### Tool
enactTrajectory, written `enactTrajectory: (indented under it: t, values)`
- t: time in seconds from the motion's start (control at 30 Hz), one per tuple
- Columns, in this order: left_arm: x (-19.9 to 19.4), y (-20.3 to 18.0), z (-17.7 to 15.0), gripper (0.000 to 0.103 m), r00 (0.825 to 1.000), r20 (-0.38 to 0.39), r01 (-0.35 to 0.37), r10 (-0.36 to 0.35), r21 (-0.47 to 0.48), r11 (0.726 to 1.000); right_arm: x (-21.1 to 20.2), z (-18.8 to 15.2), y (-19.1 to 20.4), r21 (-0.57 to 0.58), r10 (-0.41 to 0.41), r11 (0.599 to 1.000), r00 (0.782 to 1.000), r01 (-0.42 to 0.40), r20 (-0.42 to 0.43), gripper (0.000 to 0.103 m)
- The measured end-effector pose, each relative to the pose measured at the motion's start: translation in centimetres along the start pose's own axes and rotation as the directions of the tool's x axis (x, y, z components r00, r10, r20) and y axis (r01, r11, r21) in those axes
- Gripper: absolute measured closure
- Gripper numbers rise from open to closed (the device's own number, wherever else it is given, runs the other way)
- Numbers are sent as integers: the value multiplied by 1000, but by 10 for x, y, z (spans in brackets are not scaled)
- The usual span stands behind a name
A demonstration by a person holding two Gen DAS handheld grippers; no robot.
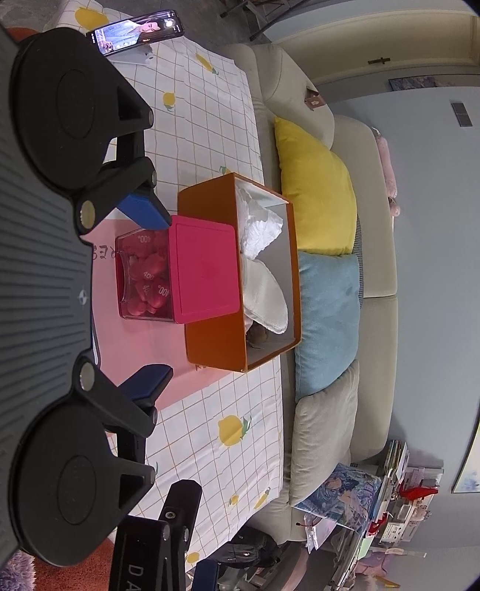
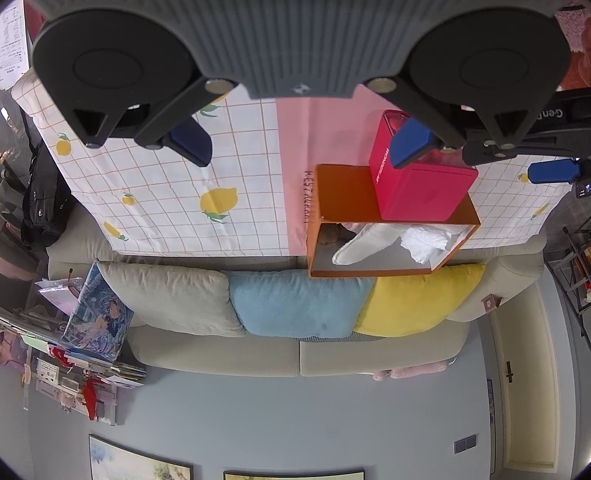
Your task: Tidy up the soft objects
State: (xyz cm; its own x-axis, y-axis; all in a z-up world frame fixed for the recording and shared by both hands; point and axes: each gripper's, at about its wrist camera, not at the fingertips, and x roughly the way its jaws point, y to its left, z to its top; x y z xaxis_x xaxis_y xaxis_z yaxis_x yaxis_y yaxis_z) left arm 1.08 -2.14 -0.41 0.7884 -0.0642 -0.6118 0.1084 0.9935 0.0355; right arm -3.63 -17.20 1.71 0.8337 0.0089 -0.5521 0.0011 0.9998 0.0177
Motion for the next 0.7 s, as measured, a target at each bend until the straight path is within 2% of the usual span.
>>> enactTrajectory:
  t: [0.7]
  values:
    - [-6,1,4,6,999,47,-9,8,15,1000,-1,2,-1,4,-17,1000,1000,17,11,3]
